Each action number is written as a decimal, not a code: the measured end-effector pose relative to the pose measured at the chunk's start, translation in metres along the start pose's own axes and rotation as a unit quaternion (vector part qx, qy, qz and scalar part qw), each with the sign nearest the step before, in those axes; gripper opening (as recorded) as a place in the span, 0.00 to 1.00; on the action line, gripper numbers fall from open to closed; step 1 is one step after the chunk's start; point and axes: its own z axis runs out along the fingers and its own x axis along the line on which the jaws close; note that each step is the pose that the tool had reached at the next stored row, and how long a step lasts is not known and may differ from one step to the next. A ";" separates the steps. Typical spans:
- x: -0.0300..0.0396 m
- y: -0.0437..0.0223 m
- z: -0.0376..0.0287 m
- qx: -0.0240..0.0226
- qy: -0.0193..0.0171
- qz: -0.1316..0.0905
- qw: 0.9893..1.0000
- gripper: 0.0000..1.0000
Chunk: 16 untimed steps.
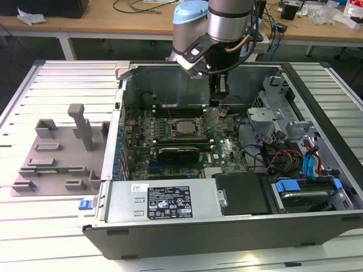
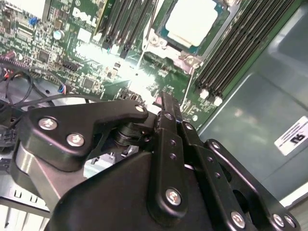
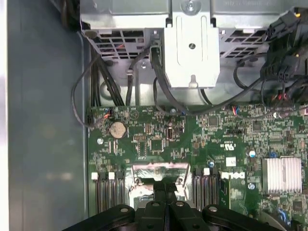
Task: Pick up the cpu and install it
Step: 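Close the cpu cover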
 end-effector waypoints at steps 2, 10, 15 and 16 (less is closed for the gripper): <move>0.0000 0.0047 0.0002 0.000 0.000 0.000 1.000 0.11; 0.0005 0.0286 0.0013 0.000 0.000 0.000 1.000 0.11; 0.0009 0.0321 0.0187 0.000 0.000 0.000 1.000 0.11; 0.0010 0.0324 0.0203 0.001 0.000 0.000 1.000 0.11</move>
